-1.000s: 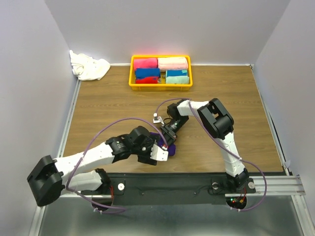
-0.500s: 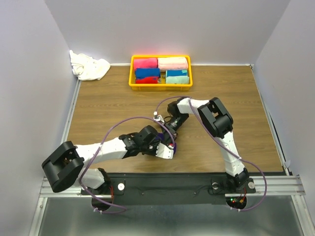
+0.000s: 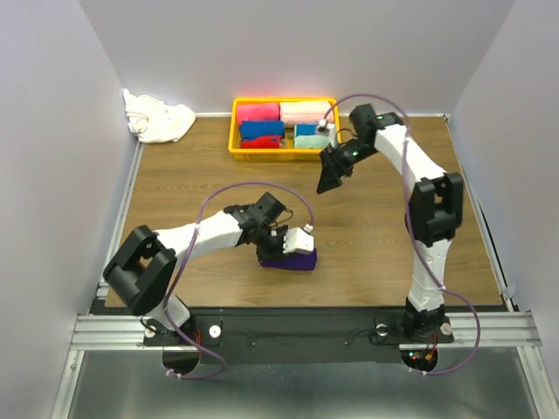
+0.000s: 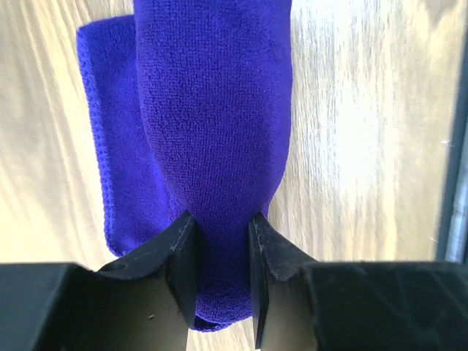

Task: Roll the towels
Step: Roll the towel

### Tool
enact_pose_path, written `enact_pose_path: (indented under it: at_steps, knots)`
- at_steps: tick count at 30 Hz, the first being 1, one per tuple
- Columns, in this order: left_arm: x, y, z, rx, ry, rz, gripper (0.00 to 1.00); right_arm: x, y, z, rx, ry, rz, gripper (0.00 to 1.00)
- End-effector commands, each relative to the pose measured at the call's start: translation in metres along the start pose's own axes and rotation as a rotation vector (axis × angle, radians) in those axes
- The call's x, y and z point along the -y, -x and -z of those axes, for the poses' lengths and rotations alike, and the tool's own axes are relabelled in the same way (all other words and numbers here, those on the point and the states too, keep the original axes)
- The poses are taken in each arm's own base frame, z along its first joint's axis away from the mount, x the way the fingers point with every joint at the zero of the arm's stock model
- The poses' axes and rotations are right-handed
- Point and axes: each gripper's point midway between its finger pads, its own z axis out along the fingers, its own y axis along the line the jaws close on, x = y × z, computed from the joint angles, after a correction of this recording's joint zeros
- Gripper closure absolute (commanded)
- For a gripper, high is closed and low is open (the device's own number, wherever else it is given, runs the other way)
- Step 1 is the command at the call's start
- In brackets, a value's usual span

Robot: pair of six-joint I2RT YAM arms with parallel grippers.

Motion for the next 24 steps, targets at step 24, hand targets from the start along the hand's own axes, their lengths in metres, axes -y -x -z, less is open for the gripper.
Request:
enact_pose_path:
  at_steps: [24]
  knots:
    - [-0.035, -0.035, -0.023, 0.013, -0.615, 0.555, 0.67, -0.097, -0.042, -0.051, -0.024, -0.404, 0.575, 0.1]
